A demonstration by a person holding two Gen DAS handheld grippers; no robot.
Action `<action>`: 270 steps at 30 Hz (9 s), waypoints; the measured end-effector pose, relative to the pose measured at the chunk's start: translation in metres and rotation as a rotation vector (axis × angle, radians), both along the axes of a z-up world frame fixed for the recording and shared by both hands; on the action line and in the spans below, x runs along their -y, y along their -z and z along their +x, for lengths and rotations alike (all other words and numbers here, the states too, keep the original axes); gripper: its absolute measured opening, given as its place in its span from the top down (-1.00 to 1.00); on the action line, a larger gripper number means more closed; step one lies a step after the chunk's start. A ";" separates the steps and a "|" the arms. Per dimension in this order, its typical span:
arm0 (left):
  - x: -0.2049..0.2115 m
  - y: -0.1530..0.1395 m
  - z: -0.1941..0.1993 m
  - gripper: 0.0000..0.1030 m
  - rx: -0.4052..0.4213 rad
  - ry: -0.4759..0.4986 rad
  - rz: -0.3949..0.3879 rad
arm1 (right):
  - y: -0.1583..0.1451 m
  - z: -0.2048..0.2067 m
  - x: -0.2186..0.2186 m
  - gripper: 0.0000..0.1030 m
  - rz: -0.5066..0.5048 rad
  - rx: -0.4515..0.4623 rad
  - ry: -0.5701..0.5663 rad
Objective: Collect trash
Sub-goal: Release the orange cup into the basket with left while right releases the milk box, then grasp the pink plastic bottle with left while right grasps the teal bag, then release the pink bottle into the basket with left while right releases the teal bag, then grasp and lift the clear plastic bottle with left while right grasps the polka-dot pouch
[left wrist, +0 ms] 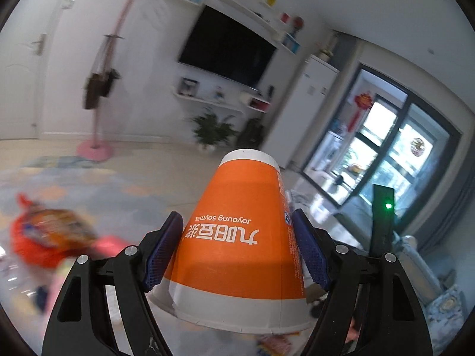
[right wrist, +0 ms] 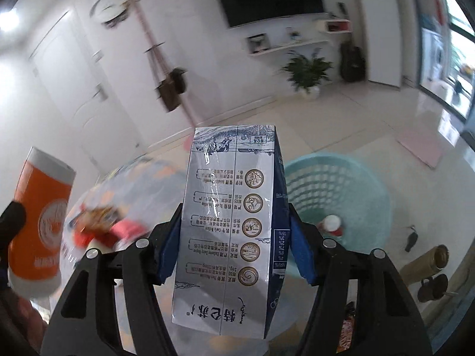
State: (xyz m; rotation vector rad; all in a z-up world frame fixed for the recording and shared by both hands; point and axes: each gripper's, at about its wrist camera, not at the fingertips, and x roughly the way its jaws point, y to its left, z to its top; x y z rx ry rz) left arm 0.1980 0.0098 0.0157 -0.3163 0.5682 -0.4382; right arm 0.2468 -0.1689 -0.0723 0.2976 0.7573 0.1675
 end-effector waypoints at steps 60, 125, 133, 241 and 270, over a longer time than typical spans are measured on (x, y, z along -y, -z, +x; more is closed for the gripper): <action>-0.136 0.074 -0.093 -0.55 -0.177 -0.391 0.201 | 0.062 0.005 -0.135 -0.29 -0.112 0.005 -0.357; 0.065 0.032 0.028 0.10 -0.050 -0.051 0.120 | 0.015 0.020 0.046 0.32 -0.115 0.043 -0.011; 0.116 0.072 0.082 0.10 -0.126 0.017 0.132 | 0.055 0.043 0.093 0.32 -0.070 -0.056 0.046; -0.204 0.117 -0.121 -0.17 -0.344 -0.507 0.101 | 0.095 -0.009 -0.257 -0.47 -0.160 -0.100 -0.471; -0.096 0.023 -0.063 -0.07 -0.019 -0.272 0.062 | 0.012 -0.032 -0.117 0.73 -0.150 0.109 -0.304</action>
